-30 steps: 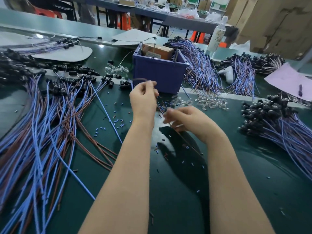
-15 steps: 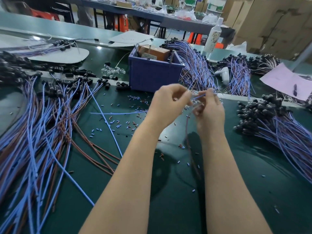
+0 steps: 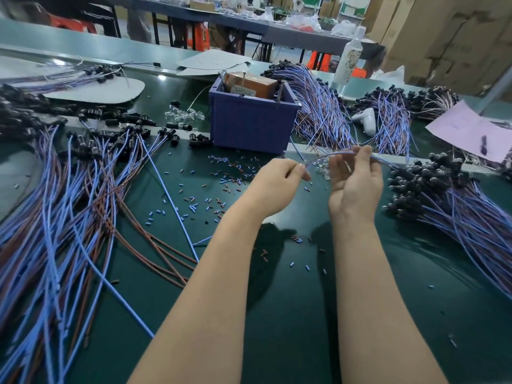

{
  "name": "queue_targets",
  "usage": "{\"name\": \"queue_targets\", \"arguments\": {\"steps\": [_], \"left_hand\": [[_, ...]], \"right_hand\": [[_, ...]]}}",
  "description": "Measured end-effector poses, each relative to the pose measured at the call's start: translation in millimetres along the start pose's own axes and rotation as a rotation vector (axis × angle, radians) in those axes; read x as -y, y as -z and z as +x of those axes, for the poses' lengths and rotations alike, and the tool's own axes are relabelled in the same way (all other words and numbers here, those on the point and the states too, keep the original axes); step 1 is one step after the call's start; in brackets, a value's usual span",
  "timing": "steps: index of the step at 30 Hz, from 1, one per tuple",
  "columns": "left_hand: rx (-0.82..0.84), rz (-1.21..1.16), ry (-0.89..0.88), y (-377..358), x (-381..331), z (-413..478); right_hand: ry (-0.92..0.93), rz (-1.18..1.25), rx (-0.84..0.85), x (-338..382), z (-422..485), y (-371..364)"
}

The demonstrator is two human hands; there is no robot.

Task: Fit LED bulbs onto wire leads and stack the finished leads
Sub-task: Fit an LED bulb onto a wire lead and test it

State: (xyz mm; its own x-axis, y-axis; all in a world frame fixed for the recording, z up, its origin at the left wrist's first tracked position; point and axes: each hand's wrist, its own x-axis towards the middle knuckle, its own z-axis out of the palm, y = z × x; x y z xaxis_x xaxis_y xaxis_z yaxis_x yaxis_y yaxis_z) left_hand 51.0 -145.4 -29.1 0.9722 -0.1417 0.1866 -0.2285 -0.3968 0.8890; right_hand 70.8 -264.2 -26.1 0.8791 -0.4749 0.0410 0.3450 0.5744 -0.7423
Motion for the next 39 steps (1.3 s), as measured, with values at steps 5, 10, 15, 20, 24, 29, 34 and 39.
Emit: {"name": "queue_targets", "arguments": {"steps": [5, 10, 15, 20, 24, 29, 34, 39], "left_hand": [[-0.067, -0.02, -0.056, 0, 2, 2], [-0.149, 0.084, 0.034, 8, 14, 3], [-0.154, 0.087, 0.044, 13, 16, 3], [-0.177, 0.036, 0.011, 11, 13, 3], [-0.3, 0.09, 0.097, 18, 22, 3], [-0.409, 0.08, 0.166, 20, 26, 6], [-0.371, -0.052, 0.177, 21, 26, 7], [-0.327, -0.136, 0.192, 24, 24, 6]], "right_hand": [[0.105, -0.621, 0.334, -17, -8, 0], [0.203, -0.612, 0.201, -16, -7, 3], [-0.013, -0.169, 0.133, -10, -3, 2], [0.052, -0.491, 0.334, -20, -10, -1], [0.161, -0.329, 0.116, -11, -3, 3], [0.175, -0.227, -0.007, -12, 0, 4], [0.168, -0.21, -0.037, -15, 2, 6], [0.147, -0.194, -0.064, -14, 4, 7]]}}
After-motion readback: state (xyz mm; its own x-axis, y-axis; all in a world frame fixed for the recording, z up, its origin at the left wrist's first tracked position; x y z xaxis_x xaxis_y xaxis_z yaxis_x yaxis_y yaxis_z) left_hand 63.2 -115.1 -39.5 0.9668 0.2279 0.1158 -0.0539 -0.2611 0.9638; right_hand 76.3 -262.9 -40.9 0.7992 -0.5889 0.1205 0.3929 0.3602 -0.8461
